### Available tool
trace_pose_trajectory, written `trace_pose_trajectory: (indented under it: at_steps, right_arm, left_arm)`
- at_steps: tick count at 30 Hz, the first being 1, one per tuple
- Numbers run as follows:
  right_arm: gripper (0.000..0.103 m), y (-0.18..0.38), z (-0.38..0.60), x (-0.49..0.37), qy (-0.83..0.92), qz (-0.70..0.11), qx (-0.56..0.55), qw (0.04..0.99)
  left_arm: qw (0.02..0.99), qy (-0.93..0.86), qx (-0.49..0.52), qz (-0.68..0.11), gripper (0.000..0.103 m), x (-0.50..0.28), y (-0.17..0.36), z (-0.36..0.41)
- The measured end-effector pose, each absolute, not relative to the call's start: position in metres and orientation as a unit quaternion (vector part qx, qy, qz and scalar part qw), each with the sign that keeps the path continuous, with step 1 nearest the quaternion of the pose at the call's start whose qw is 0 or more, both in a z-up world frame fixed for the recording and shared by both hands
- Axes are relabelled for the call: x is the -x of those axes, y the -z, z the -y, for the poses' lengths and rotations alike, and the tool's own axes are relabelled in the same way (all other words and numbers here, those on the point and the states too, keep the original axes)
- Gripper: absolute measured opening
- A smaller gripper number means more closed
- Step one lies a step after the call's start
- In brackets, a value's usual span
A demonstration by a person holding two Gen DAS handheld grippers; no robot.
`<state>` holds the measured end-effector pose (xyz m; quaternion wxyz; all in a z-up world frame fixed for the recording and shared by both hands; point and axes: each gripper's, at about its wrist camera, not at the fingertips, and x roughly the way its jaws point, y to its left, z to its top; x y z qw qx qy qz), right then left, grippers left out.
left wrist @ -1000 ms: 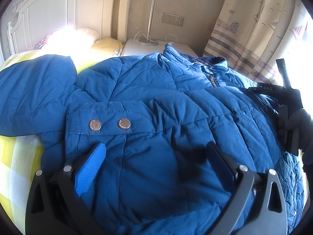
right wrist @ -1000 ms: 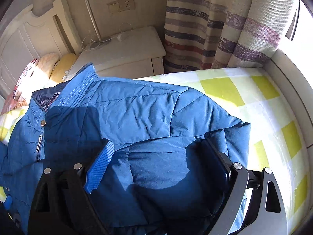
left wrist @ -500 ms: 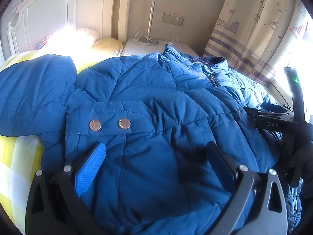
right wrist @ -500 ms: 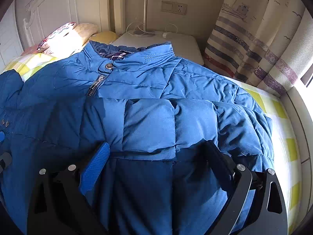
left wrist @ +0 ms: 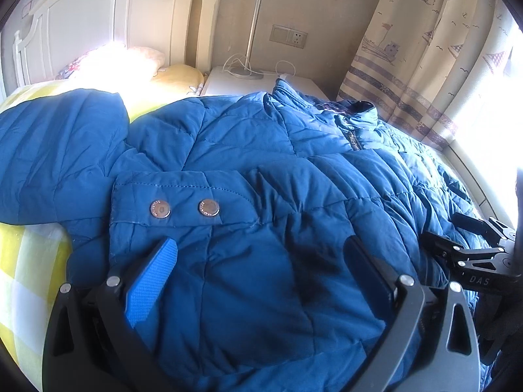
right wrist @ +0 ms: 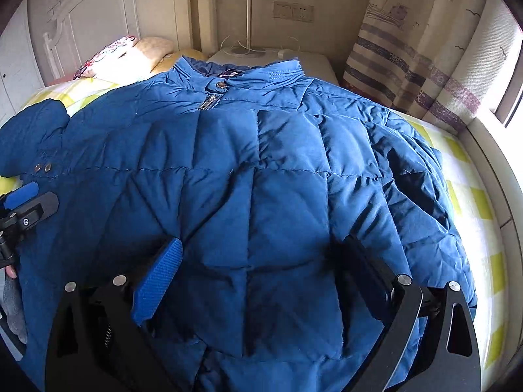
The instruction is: Fold large clothes
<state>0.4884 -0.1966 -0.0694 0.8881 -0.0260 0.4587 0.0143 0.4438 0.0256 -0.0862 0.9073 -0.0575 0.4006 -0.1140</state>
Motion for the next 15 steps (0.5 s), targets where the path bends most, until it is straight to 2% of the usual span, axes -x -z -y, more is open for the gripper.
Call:
trace_pose_trajectory:
  at_steps: [3,6,10,15]
  right_arm:
    - [0.094,0.05,0.188,-0.461,-0.035,-0.426,0.011,0.904]
    - [0.094,0.055,0.174,-0.443,-0.048,-0.429,0.034,0.902]
    - [0.095,0.078,0.174,-0.437,-0.043,-0.43,0.035,0.901]
    - [0.094,0.076,0.176,-0.433,-0.039,-0.411,0.027,0.91]
  left_arm:
    - [0.916,0.133,0.126,-0.357,0.097,-0.432,0.074,-0.051]
    - [0.918,0.138,0.249,-0.278,0.097,-0.406,0.053,-0.105]
    - [0.886,0.092,0.412,-0.194,0.097,-0.376,0.044,-0.212]
    - [0.84,-0.029,0.518,-0.161,0.096,-0.361,0.059,-0.351]
